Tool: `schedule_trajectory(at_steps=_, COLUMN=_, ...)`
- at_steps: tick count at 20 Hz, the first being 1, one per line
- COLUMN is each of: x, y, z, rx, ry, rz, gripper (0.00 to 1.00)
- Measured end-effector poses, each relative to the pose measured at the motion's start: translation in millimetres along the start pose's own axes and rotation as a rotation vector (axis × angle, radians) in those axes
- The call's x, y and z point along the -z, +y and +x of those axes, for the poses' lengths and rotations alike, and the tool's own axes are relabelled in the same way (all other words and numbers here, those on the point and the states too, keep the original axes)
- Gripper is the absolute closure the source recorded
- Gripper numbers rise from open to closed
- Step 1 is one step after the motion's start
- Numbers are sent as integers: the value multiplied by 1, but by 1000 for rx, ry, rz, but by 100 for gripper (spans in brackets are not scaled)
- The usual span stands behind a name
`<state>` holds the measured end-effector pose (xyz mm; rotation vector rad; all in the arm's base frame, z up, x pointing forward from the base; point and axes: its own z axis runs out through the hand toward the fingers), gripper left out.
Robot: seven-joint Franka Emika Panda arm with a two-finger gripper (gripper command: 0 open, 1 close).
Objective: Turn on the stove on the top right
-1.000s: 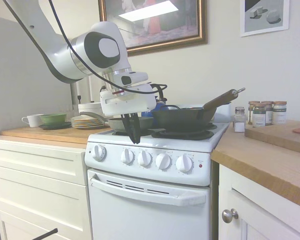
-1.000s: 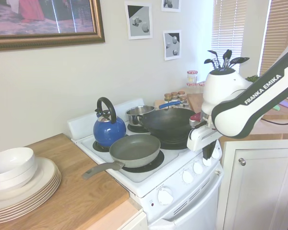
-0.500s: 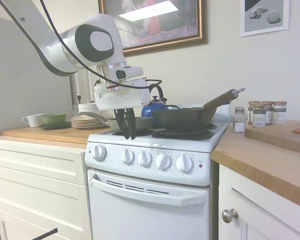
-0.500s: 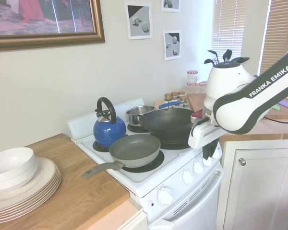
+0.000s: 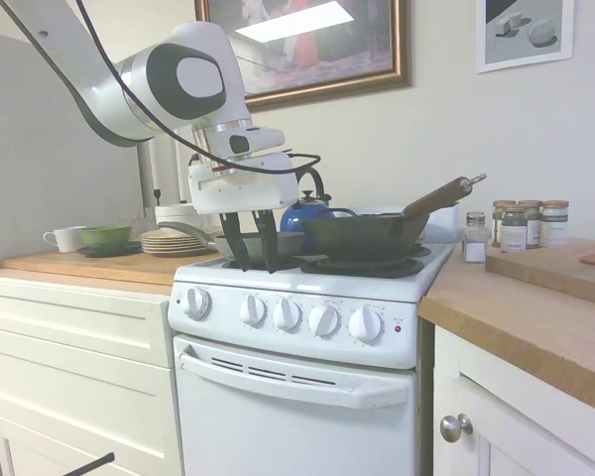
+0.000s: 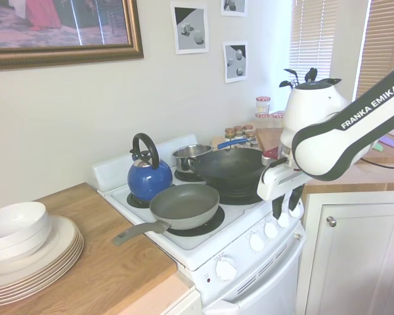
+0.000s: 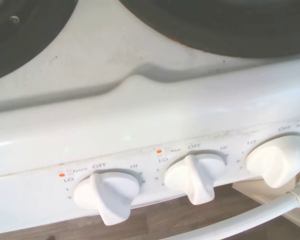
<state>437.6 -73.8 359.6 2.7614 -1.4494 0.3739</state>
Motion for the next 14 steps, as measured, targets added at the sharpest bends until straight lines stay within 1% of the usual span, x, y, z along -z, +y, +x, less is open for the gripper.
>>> schedule_trajectory(at_steps=14, x=5, y=0, z=1, rx=20, ry=5, rz=9, gripper=0)
